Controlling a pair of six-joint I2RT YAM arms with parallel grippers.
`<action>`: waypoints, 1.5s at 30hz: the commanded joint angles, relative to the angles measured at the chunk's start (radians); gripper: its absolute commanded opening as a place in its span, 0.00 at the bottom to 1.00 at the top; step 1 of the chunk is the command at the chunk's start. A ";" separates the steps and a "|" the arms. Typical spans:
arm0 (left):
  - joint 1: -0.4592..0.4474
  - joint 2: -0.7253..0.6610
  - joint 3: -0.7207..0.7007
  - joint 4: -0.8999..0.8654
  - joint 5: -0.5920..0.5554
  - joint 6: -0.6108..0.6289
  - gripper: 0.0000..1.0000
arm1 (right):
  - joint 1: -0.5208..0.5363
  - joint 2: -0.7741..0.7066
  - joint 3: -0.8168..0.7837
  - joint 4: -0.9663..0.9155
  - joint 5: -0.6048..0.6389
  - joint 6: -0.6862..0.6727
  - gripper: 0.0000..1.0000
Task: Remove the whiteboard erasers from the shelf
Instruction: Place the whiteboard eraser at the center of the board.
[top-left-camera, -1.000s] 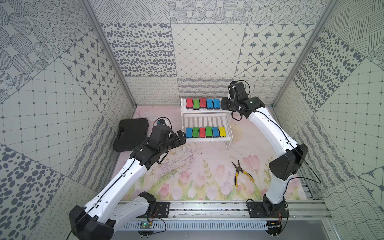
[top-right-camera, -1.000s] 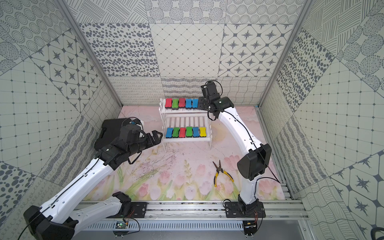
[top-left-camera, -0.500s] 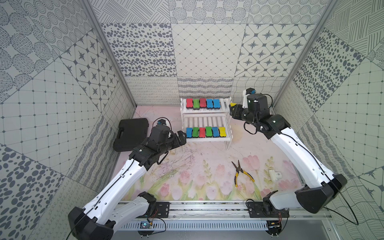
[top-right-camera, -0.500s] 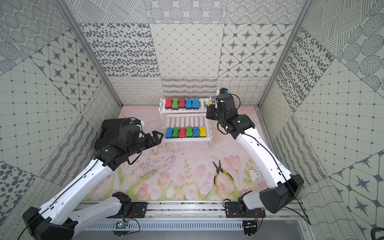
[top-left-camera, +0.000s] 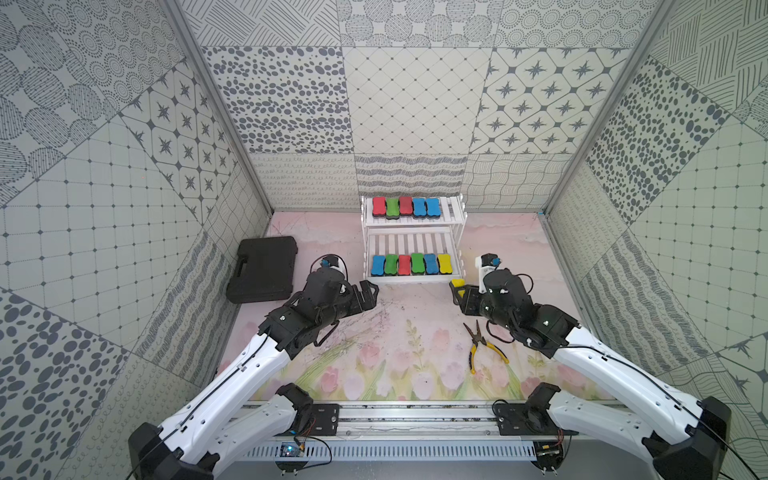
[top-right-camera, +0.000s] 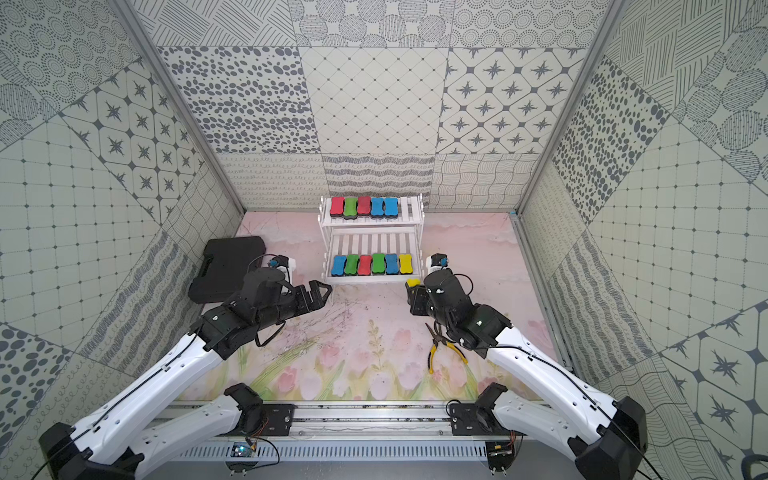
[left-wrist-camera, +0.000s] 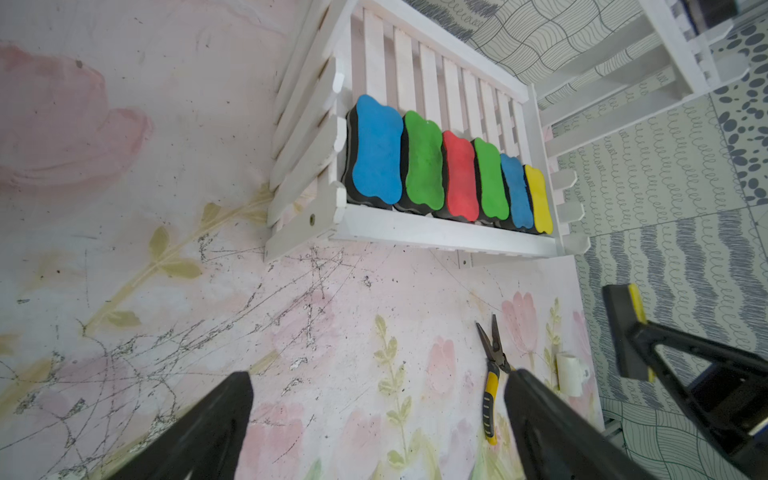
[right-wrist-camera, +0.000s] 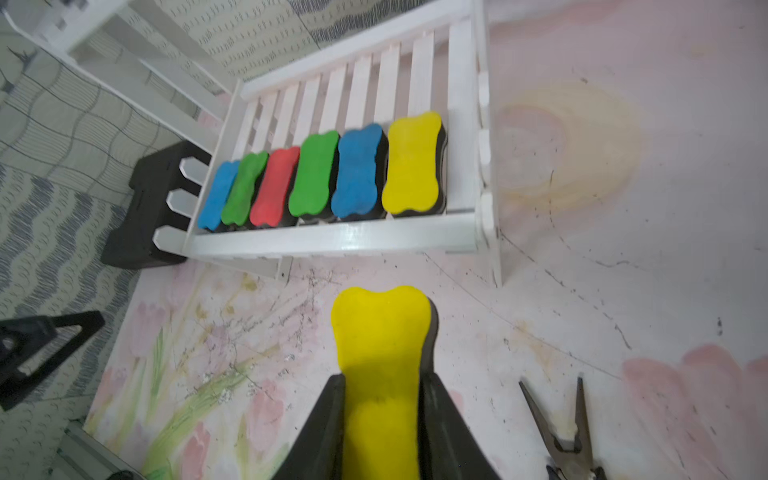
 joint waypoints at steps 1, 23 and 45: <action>-0.013 -0.010 -0.038 0.020 -0.020 -0.023 1.00 | 0.051 0.009 -0.098 0.152 0.046 0.062 0.26; -0.013 0.019 -0.043 0.016 -0.009 -0.018 1.00 | 0.060 0.416 -0.319 0.500 0.102 0.135 0.32; -0.015 0.059 -0.020 0.021 0.039 -0.009 1.00 | 0.061 0.009 -0.119 0.176 0.083 0.002 0.53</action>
